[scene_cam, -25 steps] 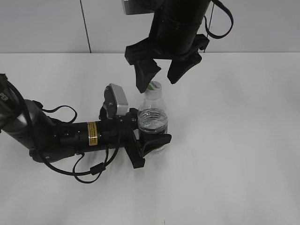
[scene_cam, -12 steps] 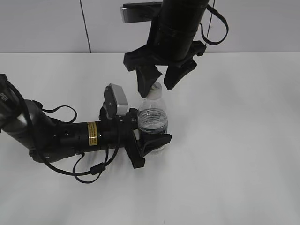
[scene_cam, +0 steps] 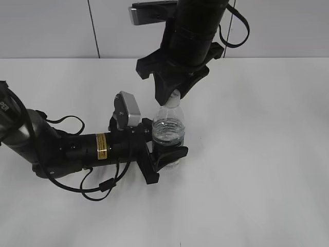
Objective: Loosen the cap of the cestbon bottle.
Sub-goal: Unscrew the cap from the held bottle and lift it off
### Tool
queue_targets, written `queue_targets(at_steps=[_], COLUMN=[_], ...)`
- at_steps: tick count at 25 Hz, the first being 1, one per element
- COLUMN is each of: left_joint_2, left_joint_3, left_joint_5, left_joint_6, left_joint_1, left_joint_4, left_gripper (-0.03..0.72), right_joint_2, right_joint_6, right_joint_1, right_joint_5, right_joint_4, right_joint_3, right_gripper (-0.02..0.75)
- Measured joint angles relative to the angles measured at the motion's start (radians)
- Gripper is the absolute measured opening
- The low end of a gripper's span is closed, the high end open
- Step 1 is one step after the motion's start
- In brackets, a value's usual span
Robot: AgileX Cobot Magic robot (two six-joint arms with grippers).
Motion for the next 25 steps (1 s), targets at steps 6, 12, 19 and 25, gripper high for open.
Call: queue_targets(at_steps=[6, 12, 19, 25], left_joint_2=[0.000, 0.000, 0.000, 0.000], left_joint_3=[0.000, 0.000, 0.000, 0.000], left_joint_5=[-0.001, -0.001, 0.000, 0.000], left_joint_6=[0.000, 0.002, 0.004, 0.005], left_joint_1=[0.000, 0.000, 0.000, 0.000], left_joint_4=[0.001, 0.003, 0.004, 0.005], left_gripper=[0.410, 0.410, 0.410, 0.410], right_joint_2=[-0.001, -0.001, -0.002, -0.002], right_joint_6=[-0.185, -0.464, -0.805, -1.054], right_joint_1=[0.000, 0.000, 0.000, 0.000], right_joint_5=[0.000, 0.000, 0.000, 0.000], right_joint_4=[0.008, 0.014, 0.024, 0.026], right_joint_3=[0.000, 0.000, 0.000, 0.000], right_gripper=[0.300, 0.300, 0.300, 0.298])
